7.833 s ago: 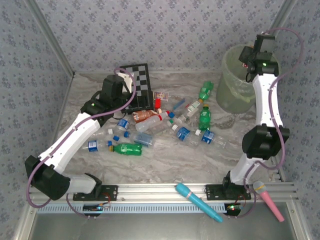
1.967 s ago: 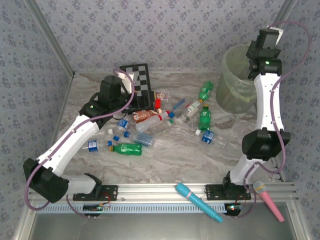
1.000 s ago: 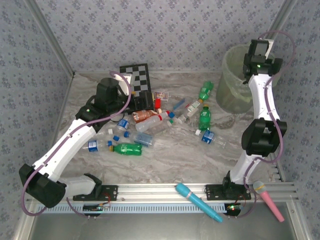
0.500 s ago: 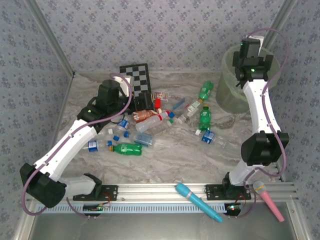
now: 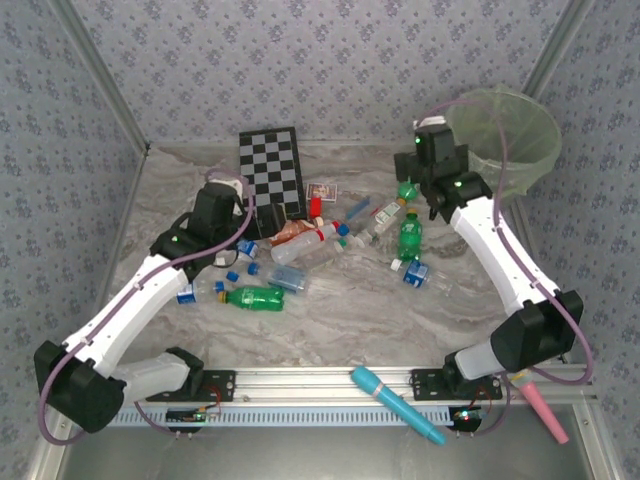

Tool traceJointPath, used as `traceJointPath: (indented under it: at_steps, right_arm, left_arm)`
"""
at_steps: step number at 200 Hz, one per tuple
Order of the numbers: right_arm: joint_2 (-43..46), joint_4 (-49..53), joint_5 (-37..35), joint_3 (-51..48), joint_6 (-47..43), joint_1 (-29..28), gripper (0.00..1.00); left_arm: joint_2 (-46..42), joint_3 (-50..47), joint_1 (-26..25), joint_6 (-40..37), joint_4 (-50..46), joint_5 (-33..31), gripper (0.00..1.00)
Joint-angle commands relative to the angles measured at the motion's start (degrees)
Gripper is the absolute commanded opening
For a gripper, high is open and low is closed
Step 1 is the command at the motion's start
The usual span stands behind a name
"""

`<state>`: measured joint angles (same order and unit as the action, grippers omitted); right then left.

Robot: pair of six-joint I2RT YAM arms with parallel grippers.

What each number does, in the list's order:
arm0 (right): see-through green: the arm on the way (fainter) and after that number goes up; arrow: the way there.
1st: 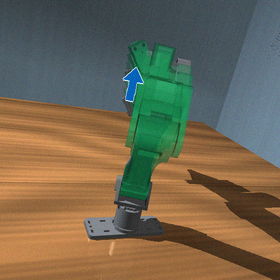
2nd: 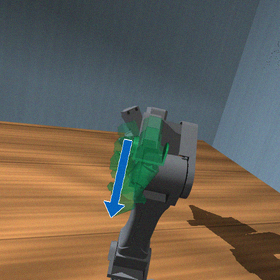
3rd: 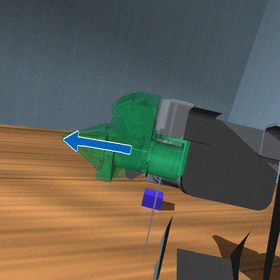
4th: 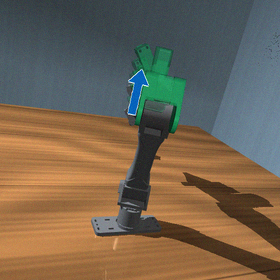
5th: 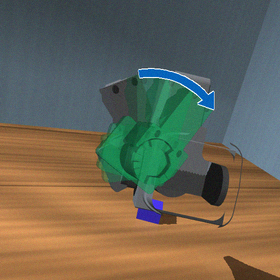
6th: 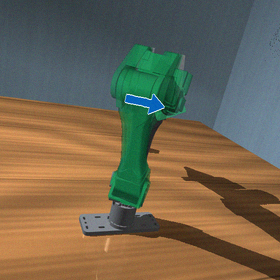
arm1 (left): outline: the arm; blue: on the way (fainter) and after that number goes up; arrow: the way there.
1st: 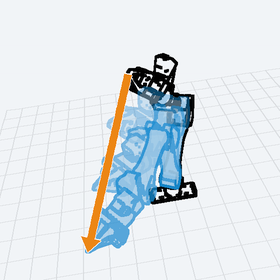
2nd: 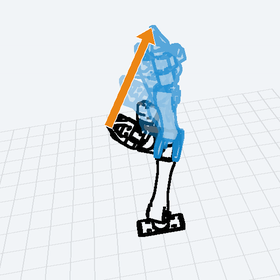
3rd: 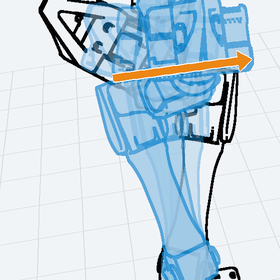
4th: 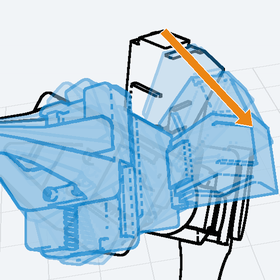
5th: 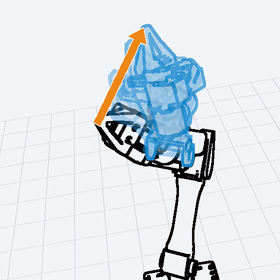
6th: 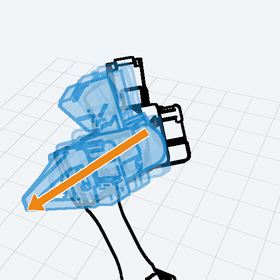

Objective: Put the plastic bottles in the bin

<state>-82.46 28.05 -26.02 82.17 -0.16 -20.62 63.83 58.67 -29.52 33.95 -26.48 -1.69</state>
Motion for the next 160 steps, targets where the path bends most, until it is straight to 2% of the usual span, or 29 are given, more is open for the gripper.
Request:
traceJointPath:
  at_steps: [1,31,66,106,133,160]
  right_arm:
    - [1.71,-0.52,3.28,-3.39,1.94,-3.11,1.00]
    - [2.51,2.12,5.20,-8.19,6.17,-4.98,1.00]
    - [3.83,6.09,5.16,-13.33,8.68,-5.57,1.00]
    - [3.37,6.66,11.21,-19.23,11.23,-7.00,1.00]
    - [0.67,4.66,17.28,-19.15,20.15,-8.32,1.00]
    - [-2.12,0.36,22.74,-20.00,33.47,-9.14,0.93]
  left_arm:
    - [-3.93,-2.22,1.23,5.49,-4.26,-4.60,1.00]
    - [-6.24,-4.16,1.48,7.04,-5.97,-3.11,1.00]
    - [-5.30,-4.66,1.42,5.90,-4.45,3.11,1.00]
    - [-1.36,-3.21,1.22,4.12,-2.58,5.91,1.00]
    - [1.46,-1.32,1.22,3.15,-2.70,7.29,1.00]
    - [2.09,-0.49,1.22,1.97,-3.00,7.60,1.00]
